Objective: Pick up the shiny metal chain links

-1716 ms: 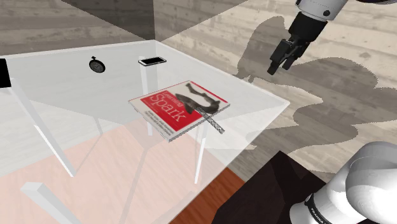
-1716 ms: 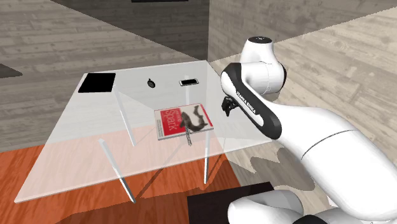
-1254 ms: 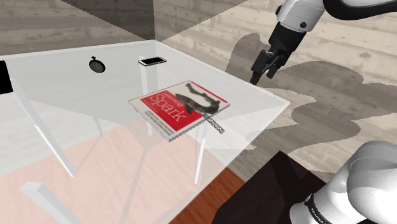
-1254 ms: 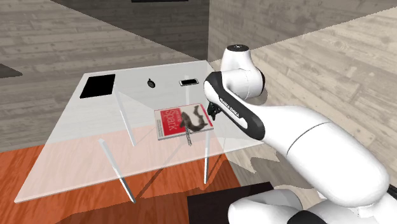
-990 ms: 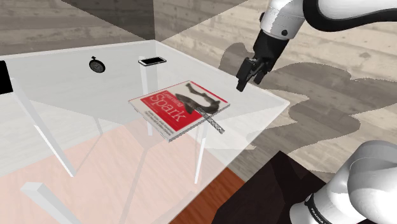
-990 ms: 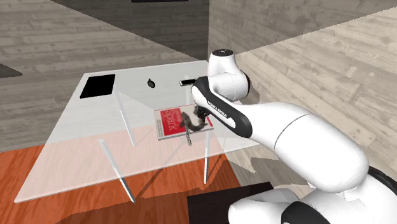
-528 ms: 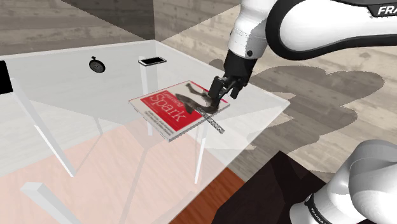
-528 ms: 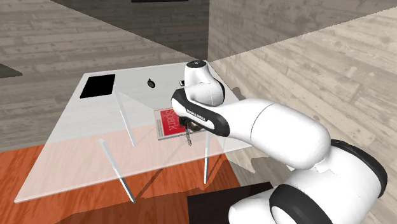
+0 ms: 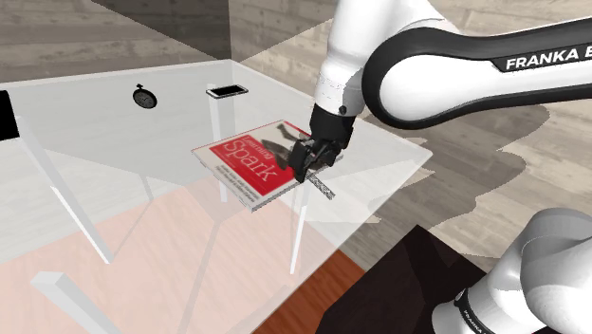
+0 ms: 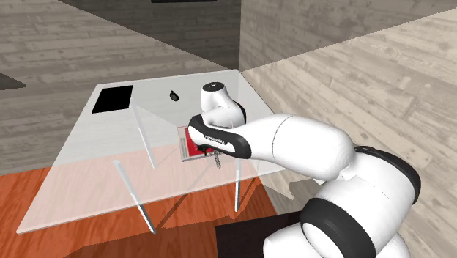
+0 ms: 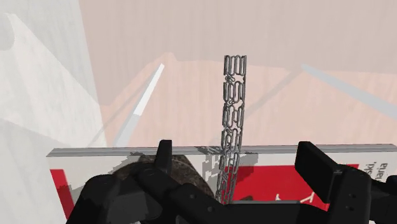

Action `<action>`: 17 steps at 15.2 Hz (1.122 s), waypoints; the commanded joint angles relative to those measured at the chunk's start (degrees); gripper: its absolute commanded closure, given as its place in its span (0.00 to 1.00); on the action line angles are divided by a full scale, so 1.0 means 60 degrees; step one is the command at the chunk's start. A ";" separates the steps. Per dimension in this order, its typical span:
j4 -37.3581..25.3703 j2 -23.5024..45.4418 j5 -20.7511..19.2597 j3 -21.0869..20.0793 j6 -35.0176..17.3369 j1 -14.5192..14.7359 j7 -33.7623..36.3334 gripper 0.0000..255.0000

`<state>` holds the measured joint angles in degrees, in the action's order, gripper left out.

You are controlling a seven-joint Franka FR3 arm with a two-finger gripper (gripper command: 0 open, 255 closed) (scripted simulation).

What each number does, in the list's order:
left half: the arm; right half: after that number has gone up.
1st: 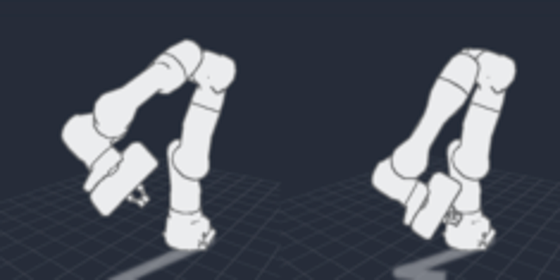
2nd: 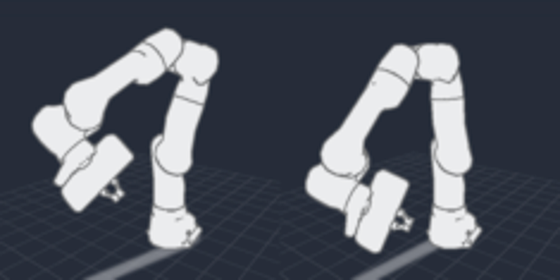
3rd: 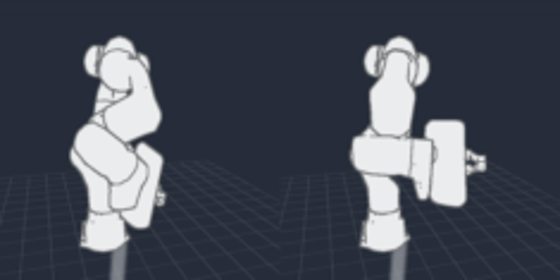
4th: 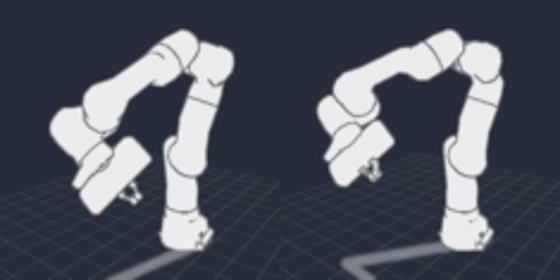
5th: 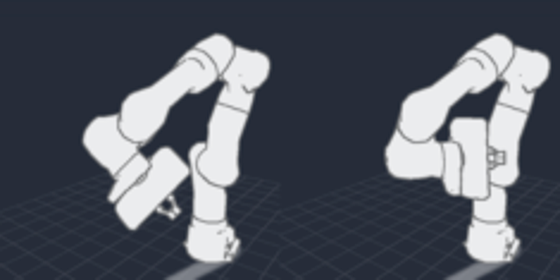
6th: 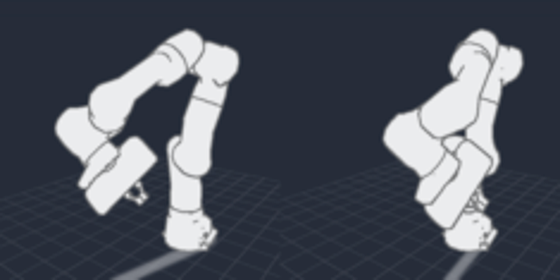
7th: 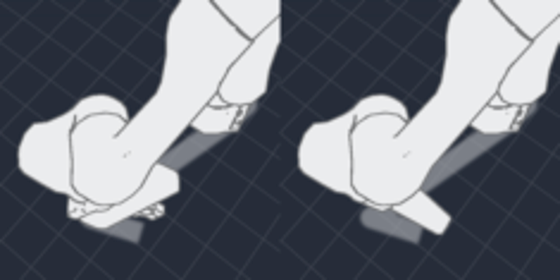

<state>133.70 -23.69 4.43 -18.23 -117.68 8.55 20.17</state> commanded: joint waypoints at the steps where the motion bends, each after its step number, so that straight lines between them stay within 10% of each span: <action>1: 0.0174 0.0105 -0.0010 -0.0039 -0.0281 -0.0004 0.0028 0.00; 4: 0.0336 0.0156 -0.0012 -0.0063 -0.0493 -0.0003 0.0043 0.00; 5: 0.0333 0.0147 -0.0010 -0.0059 -0.0480 -0.0002 0.0038 1.00; 17: 0.0025 0.0062 -0.0009 -0.0018 -0.0090 -0.0006 0.0015 1.00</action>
<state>134.28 -23.02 4.33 -18.42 -118.95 8.49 20.31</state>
